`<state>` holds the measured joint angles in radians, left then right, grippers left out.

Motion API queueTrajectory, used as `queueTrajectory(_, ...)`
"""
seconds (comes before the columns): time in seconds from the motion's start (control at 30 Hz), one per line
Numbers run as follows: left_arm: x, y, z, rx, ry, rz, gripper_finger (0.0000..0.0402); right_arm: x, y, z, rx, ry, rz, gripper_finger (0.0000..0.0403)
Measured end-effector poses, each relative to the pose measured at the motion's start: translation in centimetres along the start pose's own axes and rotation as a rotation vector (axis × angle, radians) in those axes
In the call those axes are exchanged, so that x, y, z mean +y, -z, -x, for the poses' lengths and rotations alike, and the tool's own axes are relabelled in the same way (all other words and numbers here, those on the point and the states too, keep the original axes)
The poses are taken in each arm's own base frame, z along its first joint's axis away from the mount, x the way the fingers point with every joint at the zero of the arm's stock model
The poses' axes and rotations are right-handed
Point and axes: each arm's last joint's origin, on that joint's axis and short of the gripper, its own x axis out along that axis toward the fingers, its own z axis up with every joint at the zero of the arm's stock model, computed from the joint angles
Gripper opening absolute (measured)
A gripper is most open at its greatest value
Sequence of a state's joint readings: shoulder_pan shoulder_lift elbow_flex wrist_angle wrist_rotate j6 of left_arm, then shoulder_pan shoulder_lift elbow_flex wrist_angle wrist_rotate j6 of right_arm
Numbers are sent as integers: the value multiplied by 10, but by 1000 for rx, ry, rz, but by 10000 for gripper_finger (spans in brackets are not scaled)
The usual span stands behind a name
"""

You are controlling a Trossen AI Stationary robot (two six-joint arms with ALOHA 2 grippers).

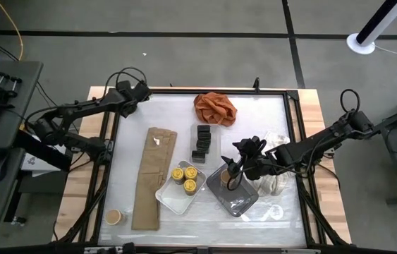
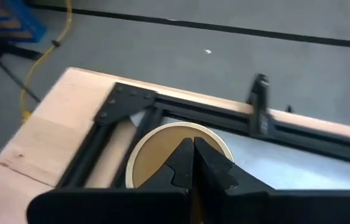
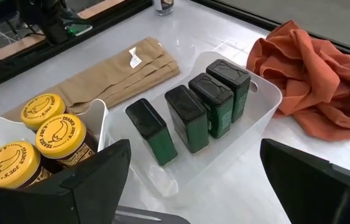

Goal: Sort spices by type
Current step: Put the top gold seasoning bottle into the black transparent bin

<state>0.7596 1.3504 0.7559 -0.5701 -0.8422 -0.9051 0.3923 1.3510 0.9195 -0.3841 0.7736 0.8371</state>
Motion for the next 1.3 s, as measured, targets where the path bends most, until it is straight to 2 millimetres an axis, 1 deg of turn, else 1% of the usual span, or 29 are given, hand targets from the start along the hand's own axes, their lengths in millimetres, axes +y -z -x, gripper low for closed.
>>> queueTrajectory(0.13,-9,9,13,24,88,-41,0,0,0,0,0,1,1,355)
queueTrajectory(0.37,-24,33,44,51,253,-155,0,0,0,0,-5,5,7,355)
queueTrajectory(0.43,-27,41,54,54,302,-220,0,0,0,0,-5,5,7,355)
queueTrajectory(0.57,-29,57,76,42,397,-430,0,0,0,0,-5,5,8,355)
queueTrajectory(0.63,-24,63,87,39,431,-535,0,0,0,0,-5,5,8,355)
queueTrajectory(0.7,-17,66,97,39,469,-596,0,0,0,0,-5,5,8,355)
queueTrajectory(0.8,-3,63,111,56,554,-631,0,0,0,0,-5,6,8,355)
queueTrajectory(0.87,7,59,120,91,632,-624,0,0,0,0,-6,6,8,355)
queueTrajectory(0.93,16,51,128,89,704,-601,0,0,0,0,-6,6,8,355)
queueTrajectory(1.13,38,11,151,39,898,-519,4,0,0,0,-6,7,9,355)
queueTrajectory(1.23,43,-8,157,91,971,-531,25,0,0,0,-6,7,9,355)
queueTrajectory(1.3,43,-15,158,142,998,-571,51,0,0,0,-6,7,9,355)
